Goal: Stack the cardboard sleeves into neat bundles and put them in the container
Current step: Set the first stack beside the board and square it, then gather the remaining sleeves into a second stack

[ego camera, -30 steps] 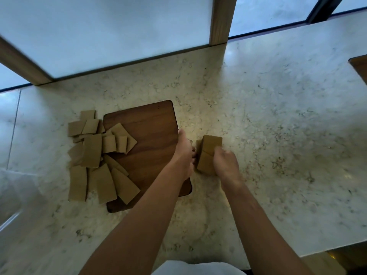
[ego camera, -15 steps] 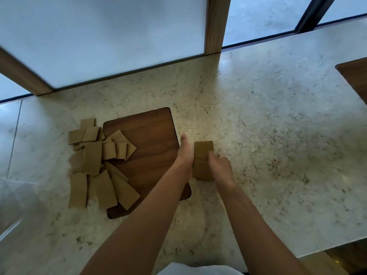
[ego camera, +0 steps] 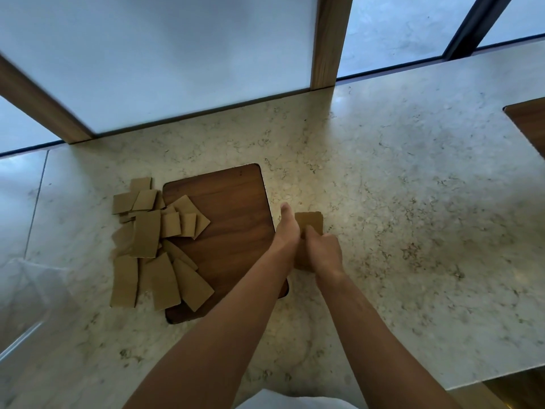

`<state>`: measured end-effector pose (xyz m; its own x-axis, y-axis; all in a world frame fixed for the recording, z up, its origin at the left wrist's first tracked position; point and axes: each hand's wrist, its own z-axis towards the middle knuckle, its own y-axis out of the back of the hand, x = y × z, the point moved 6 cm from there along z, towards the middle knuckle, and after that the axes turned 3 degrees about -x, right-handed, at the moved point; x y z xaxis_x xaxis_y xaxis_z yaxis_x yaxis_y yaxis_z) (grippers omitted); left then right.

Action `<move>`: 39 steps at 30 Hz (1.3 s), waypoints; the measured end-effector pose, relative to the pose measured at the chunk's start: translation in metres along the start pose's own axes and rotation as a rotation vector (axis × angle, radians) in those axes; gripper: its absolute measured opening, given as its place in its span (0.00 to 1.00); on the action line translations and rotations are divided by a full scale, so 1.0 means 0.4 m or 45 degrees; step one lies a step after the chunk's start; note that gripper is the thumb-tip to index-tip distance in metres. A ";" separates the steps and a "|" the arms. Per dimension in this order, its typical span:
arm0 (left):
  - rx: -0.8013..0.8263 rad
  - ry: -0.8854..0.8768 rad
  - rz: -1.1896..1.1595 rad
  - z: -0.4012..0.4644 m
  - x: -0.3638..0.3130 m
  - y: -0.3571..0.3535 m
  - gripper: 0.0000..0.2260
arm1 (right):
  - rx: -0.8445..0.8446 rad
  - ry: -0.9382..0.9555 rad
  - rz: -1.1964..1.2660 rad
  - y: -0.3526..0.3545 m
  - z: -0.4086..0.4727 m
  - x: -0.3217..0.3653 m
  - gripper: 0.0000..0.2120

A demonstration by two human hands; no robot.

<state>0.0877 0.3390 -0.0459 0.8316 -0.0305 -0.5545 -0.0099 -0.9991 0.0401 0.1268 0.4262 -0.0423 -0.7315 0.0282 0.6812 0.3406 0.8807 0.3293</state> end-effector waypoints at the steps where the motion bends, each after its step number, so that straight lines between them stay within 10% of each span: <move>1: -0.008 -0.005 0.015 -0.004 -0.005 0.000 0.38 | -0.008 -0.002 0.009 0.005 0.006 -0.002 0.14; 22: 0.059 -0.182 0.211 -0.077 0.110 0.292 0.26 | -0.095 0.064 -0.237 0.004 -0.159 -0.137 0.11; 34: -0.166 -0.072 0.091 -0.096 0.249 0.796 0.09 | 0.252 0.488 -0.732 -0.414 -0.299 -0.111 0.08; 39: -0.318 -0.096 -0.069 -0.079 0.290 0.977 0.09 | 0.273 0.621 -0.923 -0.602 -0.352 -0.078 0.24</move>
<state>0.1979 -0.0540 -0.0683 0.7836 0.0114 -0.6212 0.1786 -0.9617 0.2077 0.1508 0.1466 -0.0510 -0.3755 -0.7294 0.5719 -0.2603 0.6752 0.6902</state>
